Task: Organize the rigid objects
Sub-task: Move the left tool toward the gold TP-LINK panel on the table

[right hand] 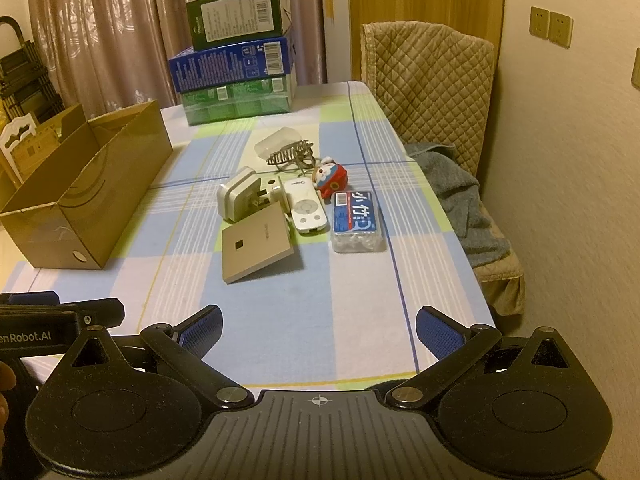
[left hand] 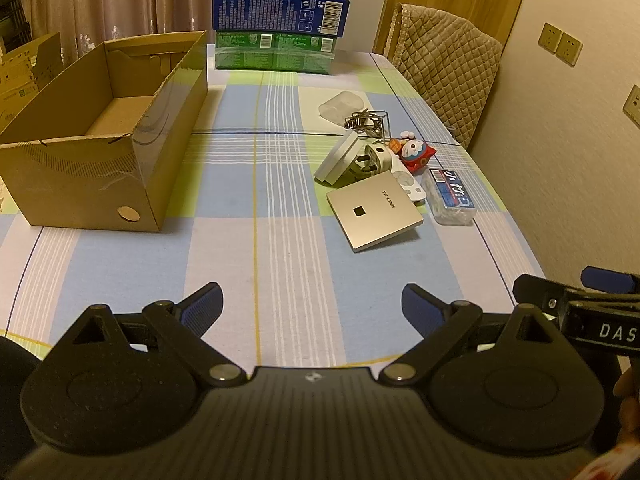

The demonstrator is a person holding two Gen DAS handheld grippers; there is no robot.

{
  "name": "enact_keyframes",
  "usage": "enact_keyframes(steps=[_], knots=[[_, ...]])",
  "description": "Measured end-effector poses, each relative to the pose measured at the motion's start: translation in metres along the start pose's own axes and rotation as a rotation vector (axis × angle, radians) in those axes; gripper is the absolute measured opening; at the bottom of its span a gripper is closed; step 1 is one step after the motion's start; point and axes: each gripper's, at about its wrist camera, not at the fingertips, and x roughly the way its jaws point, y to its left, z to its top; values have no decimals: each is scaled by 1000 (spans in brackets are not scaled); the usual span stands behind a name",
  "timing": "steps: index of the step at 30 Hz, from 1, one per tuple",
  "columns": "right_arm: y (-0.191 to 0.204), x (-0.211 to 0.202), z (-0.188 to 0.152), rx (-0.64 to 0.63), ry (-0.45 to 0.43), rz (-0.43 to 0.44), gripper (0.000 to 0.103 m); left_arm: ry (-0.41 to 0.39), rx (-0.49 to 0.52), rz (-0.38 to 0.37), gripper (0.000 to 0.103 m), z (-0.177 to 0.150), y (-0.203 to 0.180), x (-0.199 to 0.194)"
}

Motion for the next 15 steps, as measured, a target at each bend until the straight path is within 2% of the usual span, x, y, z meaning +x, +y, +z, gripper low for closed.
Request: enact_keyframes(steps=[15], knots=[[-4,2,-1,11,1,-7,101,7,-12,2,94,1,4,3]])
